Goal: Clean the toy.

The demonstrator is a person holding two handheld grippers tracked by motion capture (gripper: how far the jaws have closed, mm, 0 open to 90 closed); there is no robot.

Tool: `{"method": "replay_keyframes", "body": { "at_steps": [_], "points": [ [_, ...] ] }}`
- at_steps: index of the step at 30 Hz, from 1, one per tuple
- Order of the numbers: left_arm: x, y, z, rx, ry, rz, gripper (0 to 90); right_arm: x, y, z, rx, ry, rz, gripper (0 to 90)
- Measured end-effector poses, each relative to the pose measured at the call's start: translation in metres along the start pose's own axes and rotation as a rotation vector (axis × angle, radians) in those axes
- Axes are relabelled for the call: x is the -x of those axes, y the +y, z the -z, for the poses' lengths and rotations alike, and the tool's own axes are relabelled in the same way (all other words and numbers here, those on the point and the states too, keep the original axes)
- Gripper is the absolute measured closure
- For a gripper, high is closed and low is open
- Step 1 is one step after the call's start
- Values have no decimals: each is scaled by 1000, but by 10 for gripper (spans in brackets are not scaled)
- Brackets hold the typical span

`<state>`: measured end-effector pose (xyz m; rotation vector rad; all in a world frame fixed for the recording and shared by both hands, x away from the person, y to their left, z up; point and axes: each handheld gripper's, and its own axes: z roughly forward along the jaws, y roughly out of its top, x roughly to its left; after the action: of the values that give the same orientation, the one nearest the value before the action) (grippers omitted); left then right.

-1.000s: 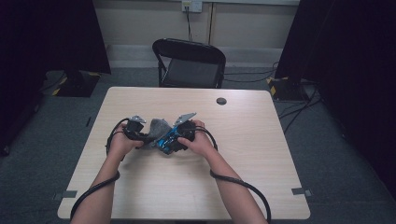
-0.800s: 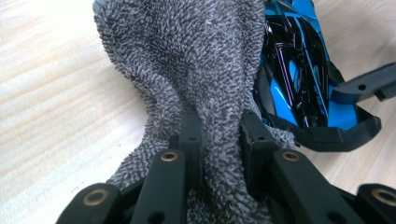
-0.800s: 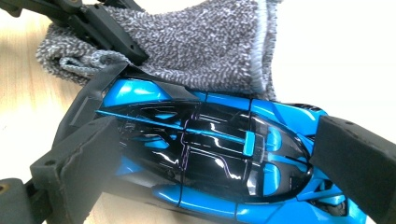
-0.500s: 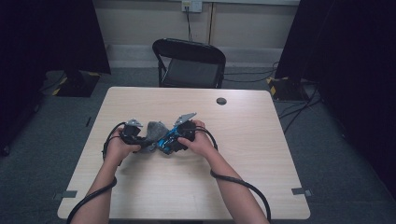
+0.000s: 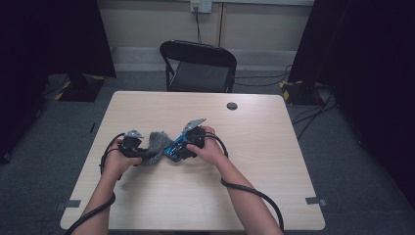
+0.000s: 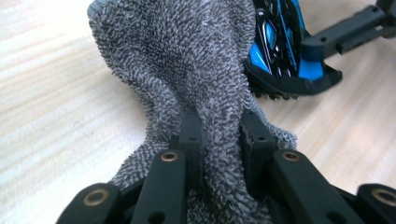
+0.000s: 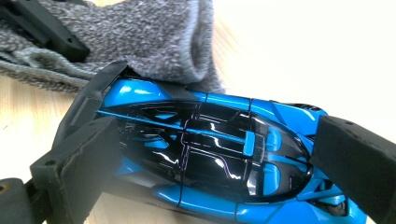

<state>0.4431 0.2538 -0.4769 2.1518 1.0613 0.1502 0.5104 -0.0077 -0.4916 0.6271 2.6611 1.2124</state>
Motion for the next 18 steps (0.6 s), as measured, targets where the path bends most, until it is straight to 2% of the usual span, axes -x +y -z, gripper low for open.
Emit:
{"method": "replay_keyframes", "body": {
  "at_steps": [10, 18],
  "points": [
    [4, -7, 12, -5, 2, 26, 742, 0, 0, 0, 3, 1, -2, 9],
    [3, -8, 35, 11, 29, 29, 742, 0, -1, 0, 5, 0, -2, 9]
  ]
}}
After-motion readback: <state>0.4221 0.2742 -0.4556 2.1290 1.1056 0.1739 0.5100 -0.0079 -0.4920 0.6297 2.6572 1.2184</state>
